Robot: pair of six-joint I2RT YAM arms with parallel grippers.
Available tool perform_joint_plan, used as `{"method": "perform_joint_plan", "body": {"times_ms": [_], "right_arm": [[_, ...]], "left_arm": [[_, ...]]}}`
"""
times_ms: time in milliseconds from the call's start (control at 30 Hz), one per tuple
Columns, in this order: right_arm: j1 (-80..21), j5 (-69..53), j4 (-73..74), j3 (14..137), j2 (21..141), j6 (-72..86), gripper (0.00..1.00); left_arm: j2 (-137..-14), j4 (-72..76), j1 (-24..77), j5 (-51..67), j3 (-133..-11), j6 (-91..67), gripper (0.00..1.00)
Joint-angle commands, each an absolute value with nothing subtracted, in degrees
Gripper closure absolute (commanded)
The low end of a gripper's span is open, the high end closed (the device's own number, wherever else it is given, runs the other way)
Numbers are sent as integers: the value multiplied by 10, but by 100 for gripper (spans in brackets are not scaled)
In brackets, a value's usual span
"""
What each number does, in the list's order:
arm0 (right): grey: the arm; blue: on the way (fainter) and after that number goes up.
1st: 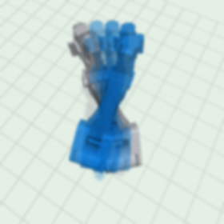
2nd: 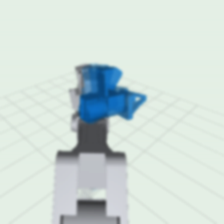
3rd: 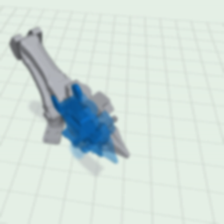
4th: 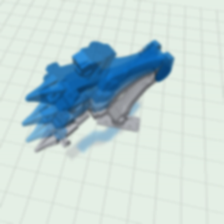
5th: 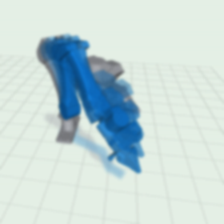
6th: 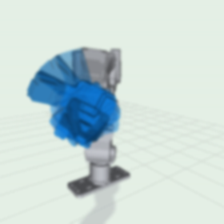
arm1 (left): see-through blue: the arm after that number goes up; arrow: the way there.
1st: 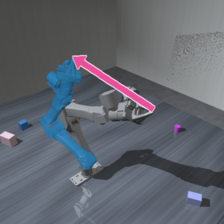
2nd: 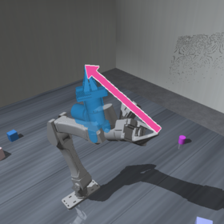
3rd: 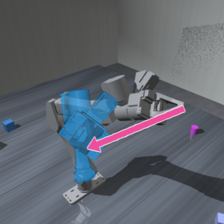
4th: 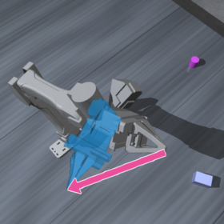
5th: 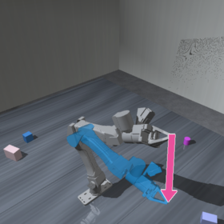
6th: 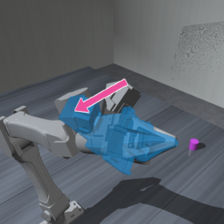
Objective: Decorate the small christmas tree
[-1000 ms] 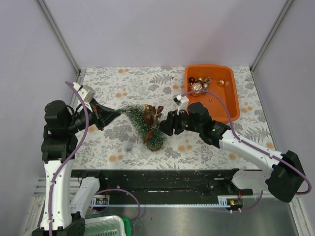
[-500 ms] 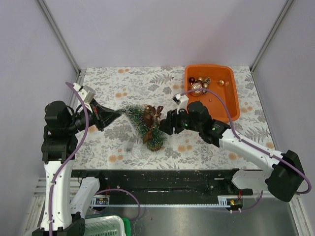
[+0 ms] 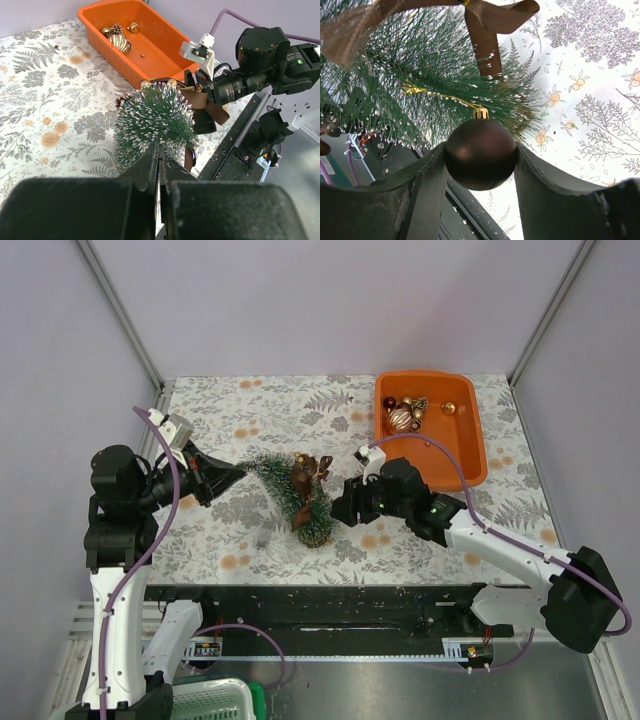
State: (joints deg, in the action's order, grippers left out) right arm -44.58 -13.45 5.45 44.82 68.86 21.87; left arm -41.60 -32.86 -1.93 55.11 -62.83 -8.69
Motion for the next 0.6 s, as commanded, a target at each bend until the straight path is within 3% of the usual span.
{"method": "perform_joint_plan", "body": {"times_ms": [0, 567], "right_arm": [[-449, -99, 42, 471, 671, 205, 91], [-449, -118, 16, 531, 686, 207, 91]], "left_arm": [[-410, -301, -18, 561, -630, -93, 100], [-401, -301, -18, 564, -627, -93, 100]]}}
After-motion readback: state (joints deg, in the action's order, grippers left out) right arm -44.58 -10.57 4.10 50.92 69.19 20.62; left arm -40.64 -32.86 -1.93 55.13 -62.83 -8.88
